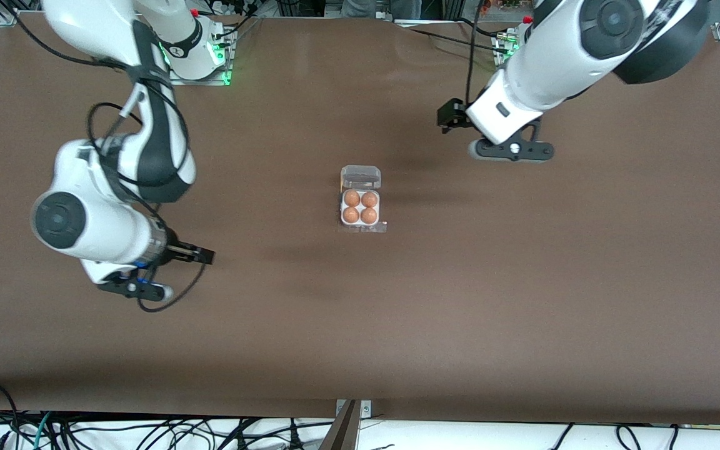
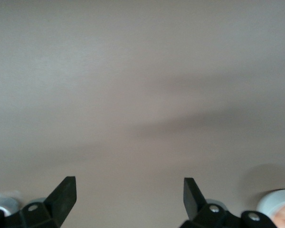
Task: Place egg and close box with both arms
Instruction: 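Withdraw the right gripper to rest while the left gripper reaches the lid, then push the open box lid down over the eggs with the left gripper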
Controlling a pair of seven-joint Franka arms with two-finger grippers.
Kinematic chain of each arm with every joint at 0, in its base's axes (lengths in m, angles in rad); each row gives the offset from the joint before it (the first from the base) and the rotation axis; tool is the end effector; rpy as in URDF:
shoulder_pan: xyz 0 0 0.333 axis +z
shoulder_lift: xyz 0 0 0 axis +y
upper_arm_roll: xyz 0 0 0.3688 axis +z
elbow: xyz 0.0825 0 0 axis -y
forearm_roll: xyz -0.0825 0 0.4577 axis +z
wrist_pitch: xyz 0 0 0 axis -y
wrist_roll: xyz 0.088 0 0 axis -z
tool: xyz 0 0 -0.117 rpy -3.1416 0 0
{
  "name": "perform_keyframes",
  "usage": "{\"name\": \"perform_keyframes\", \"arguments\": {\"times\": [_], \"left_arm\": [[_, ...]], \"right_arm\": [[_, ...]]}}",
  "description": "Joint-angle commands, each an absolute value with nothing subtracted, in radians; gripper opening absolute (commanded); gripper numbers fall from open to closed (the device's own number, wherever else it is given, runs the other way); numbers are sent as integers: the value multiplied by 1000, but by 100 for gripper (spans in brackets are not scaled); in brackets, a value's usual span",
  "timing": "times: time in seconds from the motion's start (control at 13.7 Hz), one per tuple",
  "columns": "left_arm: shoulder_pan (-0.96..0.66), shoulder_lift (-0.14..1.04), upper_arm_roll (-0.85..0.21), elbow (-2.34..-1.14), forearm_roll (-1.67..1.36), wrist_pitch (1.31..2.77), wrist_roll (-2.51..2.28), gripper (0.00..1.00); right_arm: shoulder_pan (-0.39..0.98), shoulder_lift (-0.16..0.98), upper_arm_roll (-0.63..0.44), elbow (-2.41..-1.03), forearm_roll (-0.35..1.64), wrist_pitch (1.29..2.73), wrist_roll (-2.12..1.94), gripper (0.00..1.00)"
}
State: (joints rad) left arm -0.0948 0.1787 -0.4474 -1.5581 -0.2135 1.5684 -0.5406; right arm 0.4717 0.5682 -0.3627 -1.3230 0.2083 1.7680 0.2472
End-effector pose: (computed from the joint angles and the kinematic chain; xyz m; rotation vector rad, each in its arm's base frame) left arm 0.5774 -0.3504 0.5724 2.9418 0.0214 -0.4134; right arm 0.7826 0.1674 0.4271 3.1228 -0.2252 -0.1373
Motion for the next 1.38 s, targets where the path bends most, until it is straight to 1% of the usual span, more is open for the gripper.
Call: {"name": "perform_keyframes", "arguments": {"times": [0.0,0.07,0.15,0.22,0.36,0.44,0.58,0.8,1.02,1.31], "left_arm": [[-153,245,-448,-1526,-232,1551,-572,75],[-181,264,-446,-1526,-235,1551,-574,65],[-201,281,-446,-1526,-235,1551,-574,50],[-216,300,-446,-1525,-239,1551,-575,38],[-244,340,-446,-1523,-244,1551,-577,20],[-267,362,-446,-1523,-244,1551,-578,14],[-284,409,-448,-1523,-244,1551,-594,10],[-318,454,-446,-1522,-245,1551,-598,6],[-351,486,-446,-1523,-244,1551,-598,6],[-380,557,-446,-1522,-245,1551,-598,6]], "right_arm": [[297,375,-163,-1460,59,1773,178,100],[251,311,-132,-1517,17,1785,158,100],[208,245,-115,-1573,6,1799,128,100],[168,185,-101,-1619,8,1813,106,100],[132,80,-98,-1675,6,1821,100,100],[117,46,-98,-1678,8,1806,97,100],[92,-6,-98,-1677,6,1746,100,100],[75,-37,-100,-1666,8,1672,100,100],[74,-48,-98,-1677,6,1635,109,100],[72,-46,-81,-1678,-2,1644,107,100]]}}
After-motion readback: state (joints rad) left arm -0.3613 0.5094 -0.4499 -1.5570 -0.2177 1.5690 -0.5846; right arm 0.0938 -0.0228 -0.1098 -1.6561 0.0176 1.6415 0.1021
